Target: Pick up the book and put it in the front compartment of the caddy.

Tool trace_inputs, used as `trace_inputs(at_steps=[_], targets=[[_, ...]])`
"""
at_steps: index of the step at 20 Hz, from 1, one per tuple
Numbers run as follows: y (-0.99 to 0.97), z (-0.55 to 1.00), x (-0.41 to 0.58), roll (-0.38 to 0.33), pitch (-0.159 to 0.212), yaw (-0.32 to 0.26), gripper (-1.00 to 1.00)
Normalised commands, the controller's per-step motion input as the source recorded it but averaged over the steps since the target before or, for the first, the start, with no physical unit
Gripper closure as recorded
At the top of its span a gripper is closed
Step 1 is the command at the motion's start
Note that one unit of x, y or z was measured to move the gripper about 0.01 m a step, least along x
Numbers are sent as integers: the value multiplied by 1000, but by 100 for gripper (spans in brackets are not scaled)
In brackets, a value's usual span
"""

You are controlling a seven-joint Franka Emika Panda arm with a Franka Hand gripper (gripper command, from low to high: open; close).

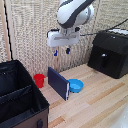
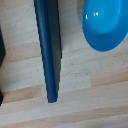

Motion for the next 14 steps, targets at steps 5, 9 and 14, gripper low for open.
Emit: trace_inputs(at_steps=[5, 9, 14], targets=[[377, -318, 127, -116, 62, 45, -100], [330, -377, 100, -83, 42, 51, -100], [118, -425, 95, -83, 39, 88, -100]])
